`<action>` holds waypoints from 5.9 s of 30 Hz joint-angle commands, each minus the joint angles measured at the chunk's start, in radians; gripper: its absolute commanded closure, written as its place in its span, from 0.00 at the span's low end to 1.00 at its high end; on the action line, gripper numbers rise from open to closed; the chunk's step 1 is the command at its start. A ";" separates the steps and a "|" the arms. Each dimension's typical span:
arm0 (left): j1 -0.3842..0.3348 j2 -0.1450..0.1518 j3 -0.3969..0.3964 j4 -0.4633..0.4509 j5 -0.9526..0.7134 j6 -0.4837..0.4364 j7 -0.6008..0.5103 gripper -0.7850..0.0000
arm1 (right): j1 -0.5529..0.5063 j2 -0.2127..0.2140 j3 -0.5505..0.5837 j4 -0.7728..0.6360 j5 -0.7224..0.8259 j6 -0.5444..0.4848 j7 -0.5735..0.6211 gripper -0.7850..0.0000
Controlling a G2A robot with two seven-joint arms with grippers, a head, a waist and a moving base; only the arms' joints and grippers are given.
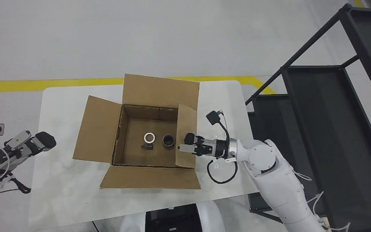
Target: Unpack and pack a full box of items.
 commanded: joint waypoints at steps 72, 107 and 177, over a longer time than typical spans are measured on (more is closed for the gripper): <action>-0.232 -0.002 0.423 -0.075 0.085 0.002 -0.140 0.00 | -0.086 0.059 0.149 -0.020 0.310 -0.078 0.001 0.00; -0.495 -0.038 0.773 0.152 0.275 -0.005 -0.092 0.00 | -0.138 0.064 0.167 -0.031 0.296 -0.060 -0.043 0.00; -0.721 -0.050 0.727 0.469 0.212 -0.316 0.156 0.00 | -0.140 0.064 0.138 -0.041 0.266 -0.047 -0.029 0.00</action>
